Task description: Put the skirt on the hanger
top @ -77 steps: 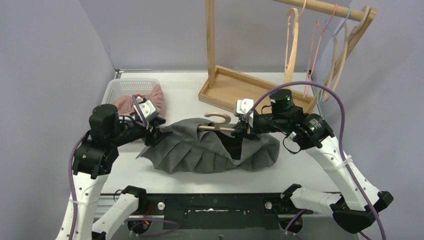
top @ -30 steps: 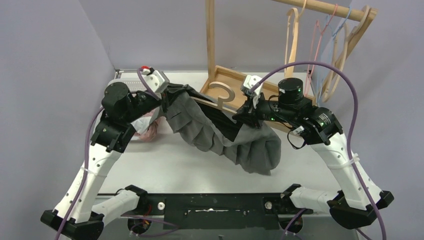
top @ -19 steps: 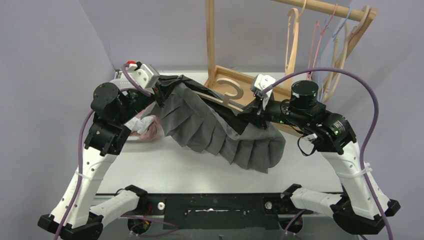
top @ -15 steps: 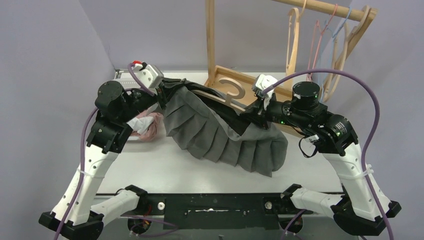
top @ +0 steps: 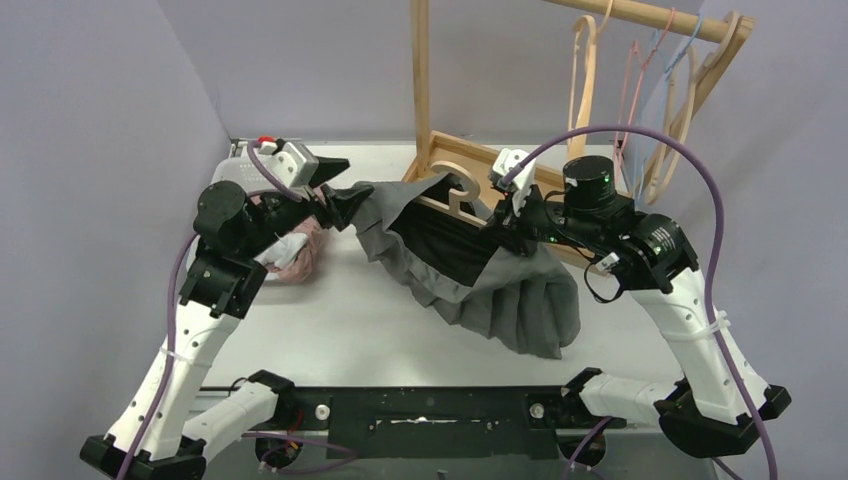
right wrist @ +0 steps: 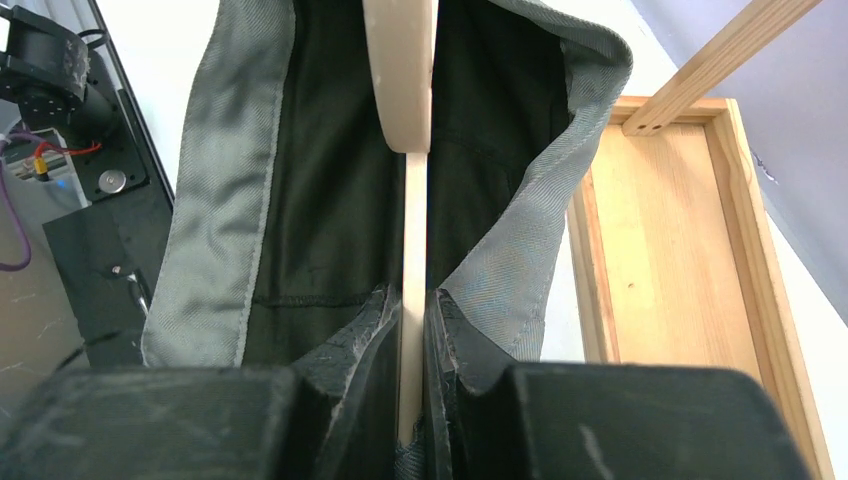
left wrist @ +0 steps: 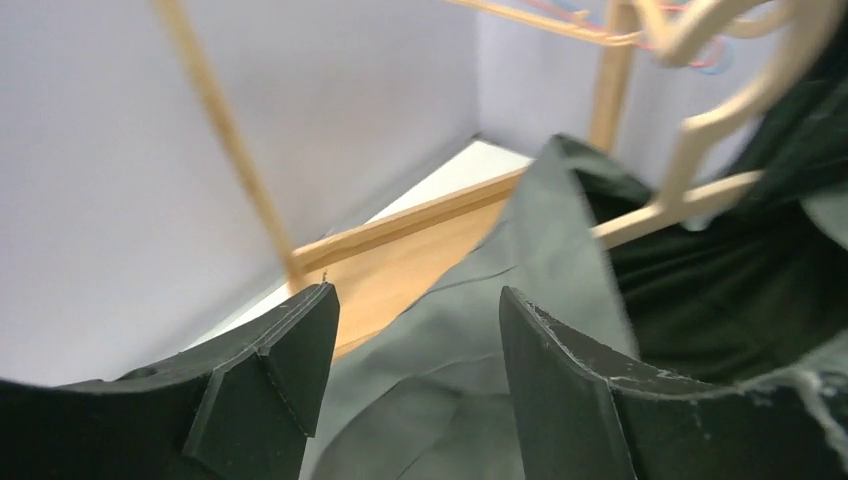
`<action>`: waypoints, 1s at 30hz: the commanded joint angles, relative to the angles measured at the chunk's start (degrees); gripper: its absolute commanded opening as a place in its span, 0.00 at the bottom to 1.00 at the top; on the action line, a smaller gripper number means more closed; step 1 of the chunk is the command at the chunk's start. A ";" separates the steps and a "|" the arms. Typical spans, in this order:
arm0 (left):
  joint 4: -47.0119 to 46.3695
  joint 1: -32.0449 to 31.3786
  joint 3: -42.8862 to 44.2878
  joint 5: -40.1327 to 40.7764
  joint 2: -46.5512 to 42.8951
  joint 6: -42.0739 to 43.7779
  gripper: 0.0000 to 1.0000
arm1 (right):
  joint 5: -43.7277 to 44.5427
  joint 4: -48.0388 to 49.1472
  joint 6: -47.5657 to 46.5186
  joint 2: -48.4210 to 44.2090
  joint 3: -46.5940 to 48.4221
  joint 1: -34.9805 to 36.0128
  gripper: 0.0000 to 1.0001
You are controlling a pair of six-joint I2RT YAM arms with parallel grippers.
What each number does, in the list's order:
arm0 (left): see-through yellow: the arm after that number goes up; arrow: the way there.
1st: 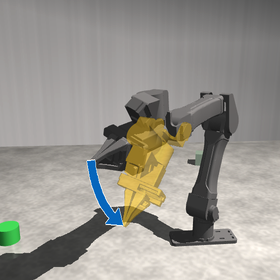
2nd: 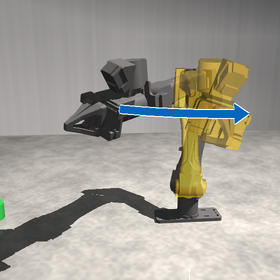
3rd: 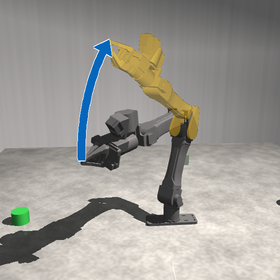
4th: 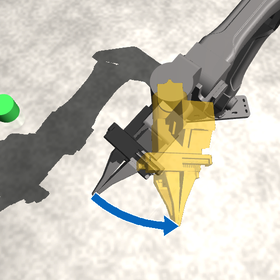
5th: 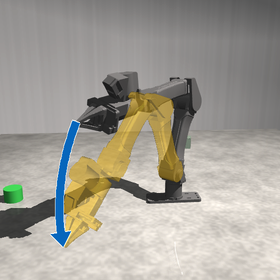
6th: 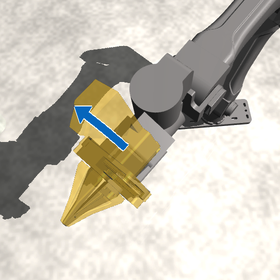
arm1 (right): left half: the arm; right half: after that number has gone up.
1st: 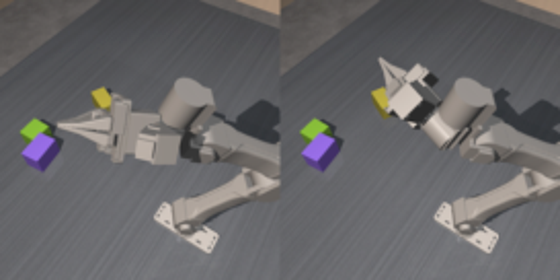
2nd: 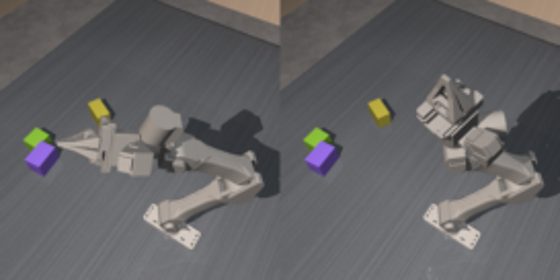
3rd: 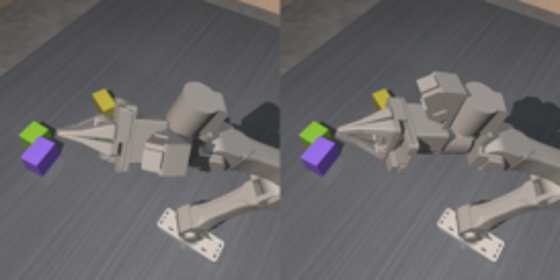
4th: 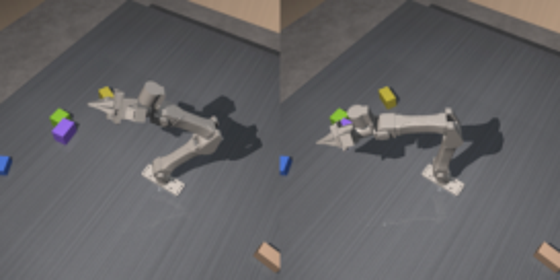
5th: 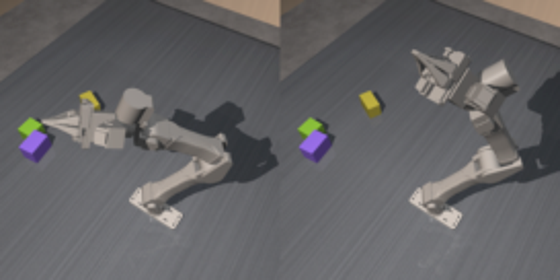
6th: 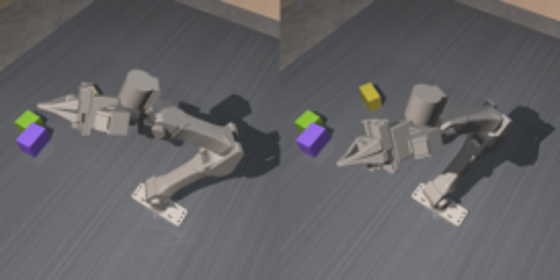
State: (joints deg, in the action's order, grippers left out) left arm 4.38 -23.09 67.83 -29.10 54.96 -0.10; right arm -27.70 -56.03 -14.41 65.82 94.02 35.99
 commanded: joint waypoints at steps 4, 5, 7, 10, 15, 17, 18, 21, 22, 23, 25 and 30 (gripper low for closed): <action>0.22 6.94 -9.06 8.64 -5.06 -2.40 0.57 | -1.10 4.41 1.15 -3.36 1.23 -0.07 0.00; 0.72 7.58 -10.58 7.59 -5.30 -1.09 0.56 | -1.20 4.36 1.33 -3.48 1.25 -0.12 0.00; 2.68 8.06 -13.33 4.44 -5.34 2.89 0.55 | -1.69 4.19 1.49 -3.53 1.46 -0.12 0.00; 3.25 8.14 -15.76 2.50 -5.22 6.38 0.55 | -2.40 3.71 1.75 -3.37 2.01 -0.13 0.00; -4.34 8.20 -17.15 3.09 -3.22 7.16 0.53 | -4.02 2.98 1.69 -3.03 2.21 -0.08 0.00; -7.36 8.11 -17.20 5.57 -1.80 7.19 0.50 | -4.33 2.87 1.67 -3.11 2.14 -0.08 0.00; -8.81 8.09 -17.25 6.70 -1.16 7.63 0.48 | -4.44 2.79 1.53 -3.13 2.09 -0.09 0.00; -12.10 8.20 -17.75 9.89 0.06 7.87 0.35 | -4.54 2.42 1.25 -3.24 1.92 -0.04 0.00; -13.05 8.16 -18.02 9.25 0.18 8.29 0.31 | -4.57 2.22 1.16 -3.24 1.88 -0.04 0.00; -13.45 8.20 -18.28 8.20 0.31 8.94 0.21 | -4.60 2.05 1.07 -3.24 1.87 -0.04 0.00; -12.54 8.15 -18.15 7.29 0.64 10.10 0.00 | -4.49 1.89 0.93 -3.35 1.89 -0.04 0.00; -6.98 8.88 -18.04 12.98 2.13 10.10 0.00 | -3.31 2.61 1.32 -4.72 2.28 -0.03 0.00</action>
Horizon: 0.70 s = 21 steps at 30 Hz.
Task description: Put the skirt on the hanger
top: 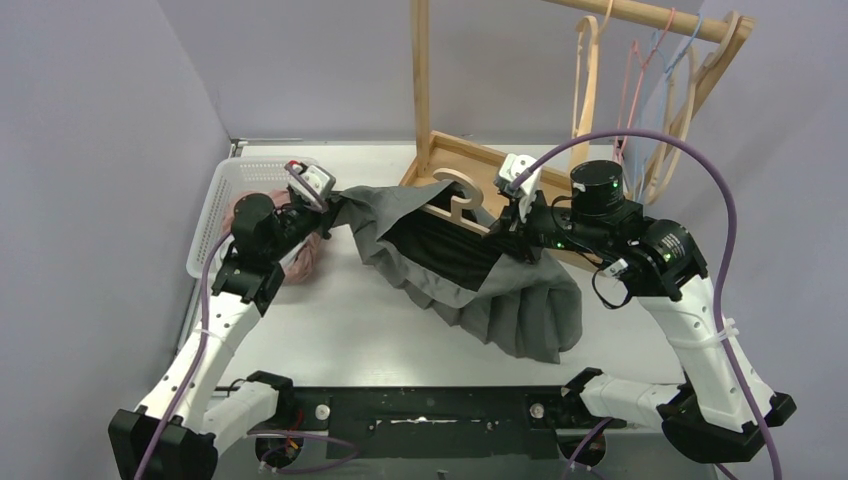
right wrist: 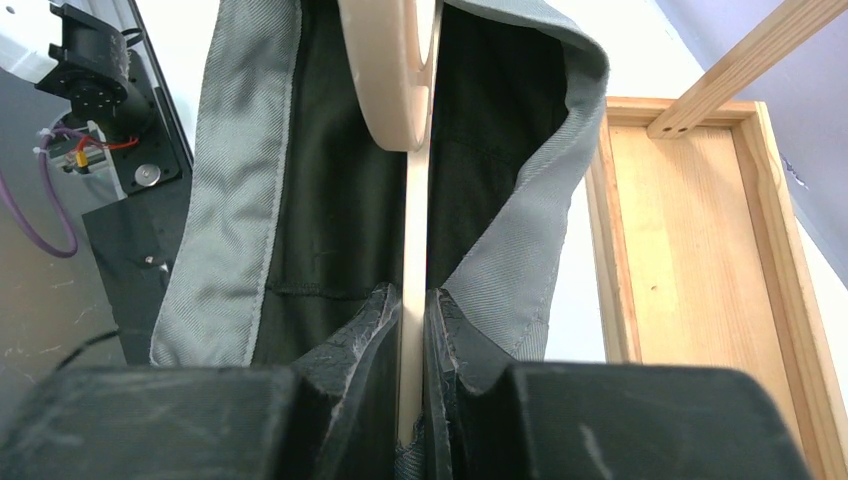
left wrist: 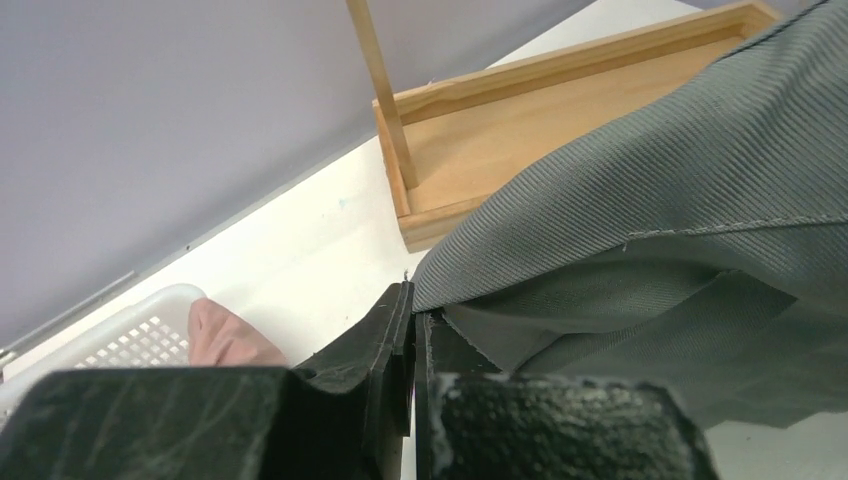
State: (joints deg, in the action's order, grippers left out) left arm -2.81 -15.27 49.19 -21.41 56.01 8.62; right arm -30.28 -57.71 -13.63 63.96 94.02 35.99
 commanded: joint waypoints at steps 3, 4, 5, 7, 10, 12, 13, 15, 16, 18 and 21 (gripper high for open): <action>3.74 2.65 0.05 5.97 1.77 0.74 0.00 | -0.09 4.77 0.71 -3.77 2.61 -0.06 0.00; 4.19 3.22 -0.35 5.95 1.69 0.31 0.00 | 0.03 4.92 0.75 -3.91 2.58 -0.08 0.00; 4.29 3.77 -0.73 5.90 1.54 -0.31 0.00 | 0.17 5.09 0.78 -3.94 2.57 -0.04 0.00; 4.45 4.64 -0.85 4.44 1.39 -1.13 0.00 | 0.29 5.33 0.71 -4.01 2.57 -0.05 0.00; 3.71 5.00 0.46 4.22 1.31 -3.22 0.00 | 0.50 5.80 0.71 -3.36 2.68 -0.13 0.00; 3.43 5.19 2.46 6.49 1.05 -5.41 0.11 | 1.18 6.05 0.89 -2.69 2.87 -0.09 0.00; 3.42 5.39 3.78 7.45 0.72 -6.27 0.22 | 1.88 6.34 1.15 -2.20 2.92 -0.09 0.00; 3.78 5.62 6.72 8.56 -0.30 -7.11 0.35 | 3.80 7.42 1.91 -1.29 2.97 -0.04 0.00; 4.04 5.69 8.24 8.77 -0.69 -7.34 0.39 | 5.47 8.42 2.91 -0.73 2.93 -0.07 0.00; 4.52 5.71 11.30 8.88 -1.37 -8.08 0.44 | 8.58 9.98 4.79 0.67 3.08 -0.02 0.00; 3.69 5.73 14.78 5.69 -2.73 -10.34 0.46 | 11.90 13.17 8.62 3.09 3.41 -0.05 0.00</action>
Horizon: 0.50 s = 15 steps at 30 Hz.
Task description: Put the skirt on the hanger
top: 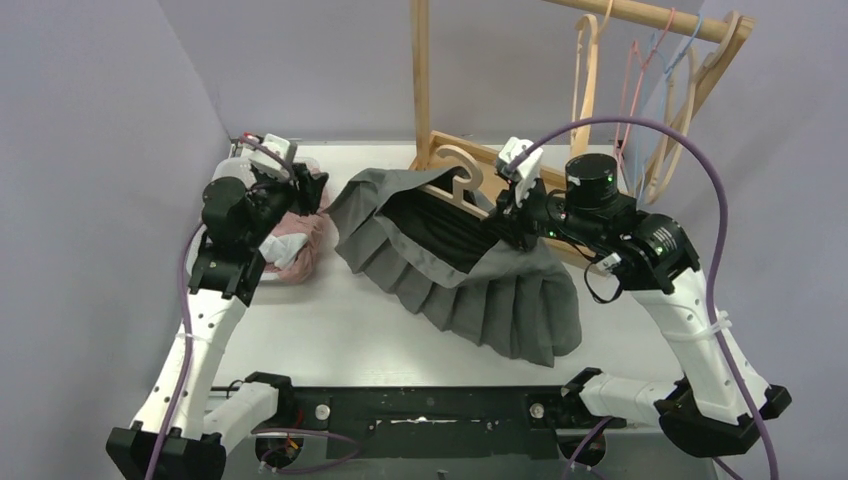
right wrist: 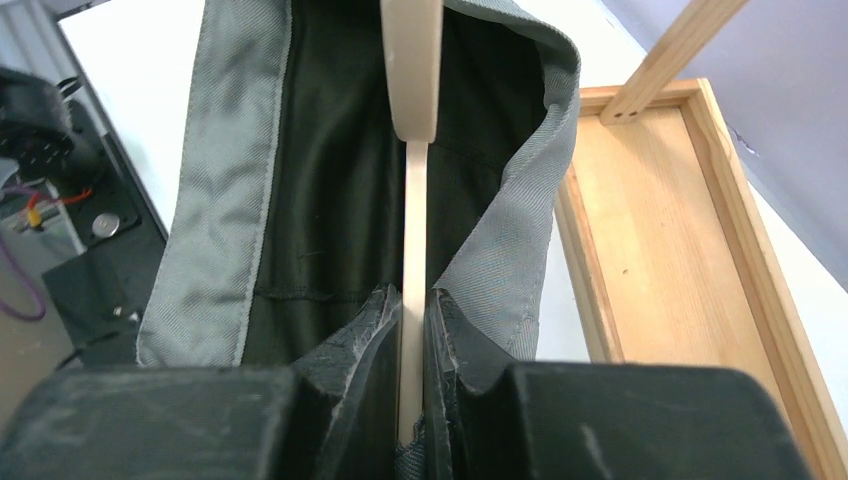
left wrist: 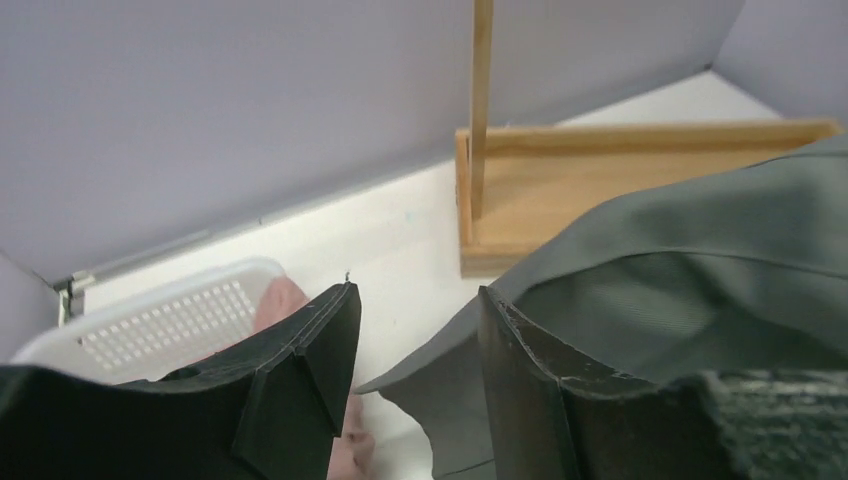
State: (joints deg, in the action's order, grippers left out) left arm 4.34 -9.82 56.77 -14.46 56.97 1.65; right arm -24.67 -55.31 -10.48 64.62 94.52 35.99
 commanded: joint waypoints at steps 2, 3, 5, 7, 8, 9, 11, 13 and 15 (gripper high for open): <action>-5.59 0.16 8.74 -5.90 -4.45 -6.74 0.48 | 6.77 13.08 7.31 3.76 2.91 -0.04 0.00; -7.21 0.16 9.38 -8.07 -4.57 -9.71 0.49 | 6.72 14.32 7.91 4.18 2.82 0.10 0.00; -11.72 0.07 10.30 -13.95 -3.95 -17.02 0.49 | 7.01 16.78 9.35 4.96 2.74 0.38 0.00; -16.47 -0.49 10.73 -18.01 -2.33 -23.65 0.49 | 8.37 18.18 10.69 6.04 3.32 0.84 0.00; -18.88 -1.31 10.77 -18.24 -1.47 -27.11 0.49 | 9.34 18.69 11.26 6.69 3.77 1.10 0.00; -21.17 -2.61 10.92 -18.26 -0.51 -29.15 0.49 | 10.38 19.19 11.93 7.44 4.13 1.43 0.00; -22.14 -7.17 11.47 -15.25 1.54 -29.00 0.48 | 11.57 20.45 13.16 8.44 4.47 2.34 0.00; -21.08 -14.35 12.71 -10.08 3.90 -23.79 0.50 | 12.79 21.88 14.37 9.28 4.53 3.42 0.00; -17.71 -21.22 14.90 -3.91 7.46 -16.25 0.54 | 14.56 22.89 15.41 9.91 4.65 4.51 0.00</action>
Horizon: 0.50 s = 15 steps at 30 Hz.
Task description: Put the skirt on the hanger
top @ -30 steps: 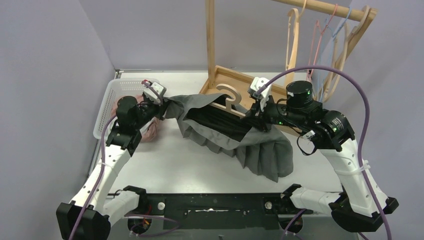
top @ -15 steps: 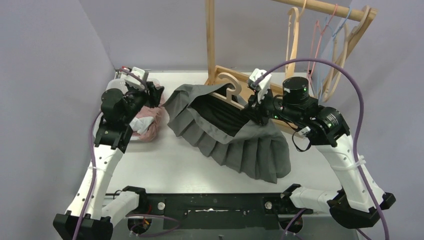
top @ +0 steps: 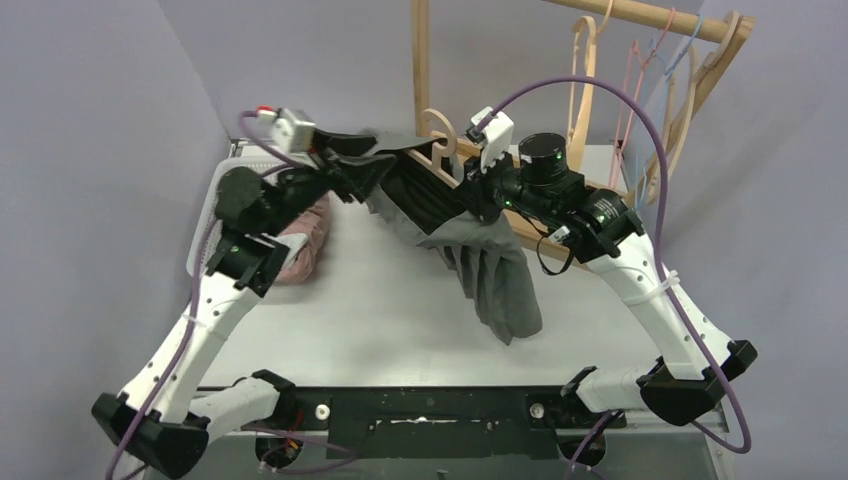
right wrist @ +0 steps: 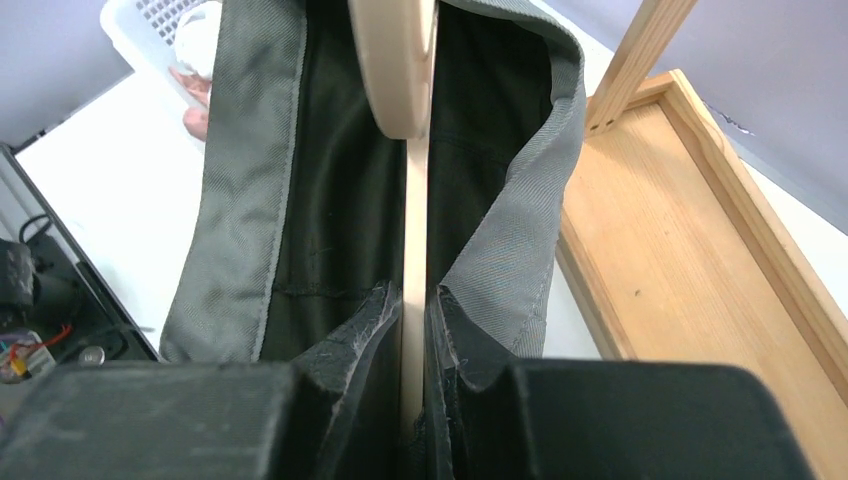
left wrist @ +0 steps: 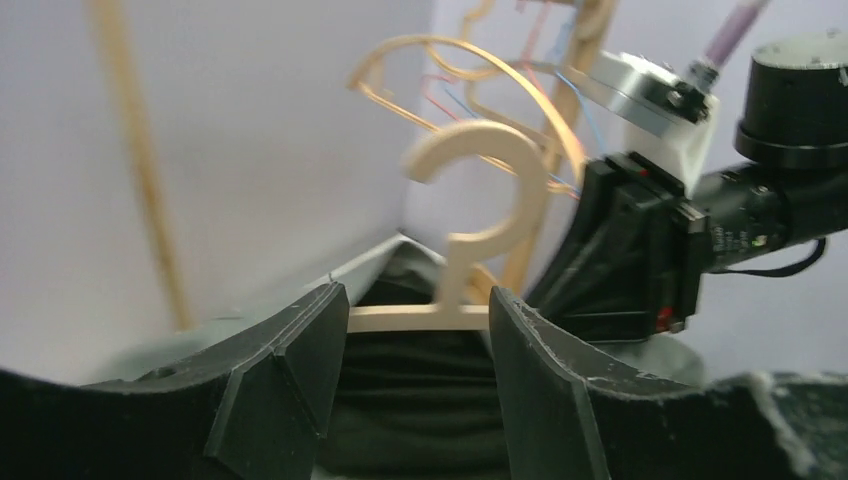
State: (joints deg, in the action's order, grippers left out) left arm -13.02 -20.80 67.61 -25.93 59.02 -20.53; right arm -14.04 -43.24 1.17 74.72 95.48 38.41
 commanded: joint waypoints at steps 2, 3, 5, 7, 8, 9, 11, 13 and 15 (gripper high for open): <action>2.05 -14.10 6.55 12.72 8.82 10.18 0.56 | 5.58 12.17 4.91 -0.14 3.25 2.91 0.00; 2.88 -15.00 7.89 14.02 10.65 10.89 0.65 | 5.76 12.96 5.30 -0.31 2.77 3.04 0.00; 4.57 -15.58 10.37 16.42 13.60 11.20 0.76 | 5.69 13.96 5.83 -0.61 2.04 3.14 0.00; 5.75 -15.80 12.23 18.37 15.52 11.29 0.79 | 5.87 14.15 6.21 -0.78 1.82 3.39 0.00; 5.69 -15.86 12.46 18.53 15.98 11.43 0.79 | 5.76 14.25 6.13 -0.86 1.69 3.46 0.00; 5.18 -15.93 12.50 18.17 16.25 11.47 0.78 | 5.56 14.35 6.14 -0.93 1.52 3.49 0.00; 3.38 -15.94 11.89 17.29 16.50 11.17 0.67 | 4.98 14.73 6.00 -1.13 1.15 3.51 0.00; 2.09 -15.93 11.71 17.04 16.86 10.81 0.61 | 4.27 14.75 5.83 -1.11 1.02 3.51 0.00; 0.07 -15.96 11.21 15.59 17.17 10.78 0.54 | 4.00 14.49 5.80 -1.07 1.02 3.48 0.00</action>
State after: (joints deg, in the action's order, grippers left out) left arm -7.57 -36.62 76.66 -10.22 76.31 -10.37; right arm -9.80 -37.85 6.39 75.96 95.37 41.41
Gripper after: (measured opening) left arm 0.592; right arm 0.104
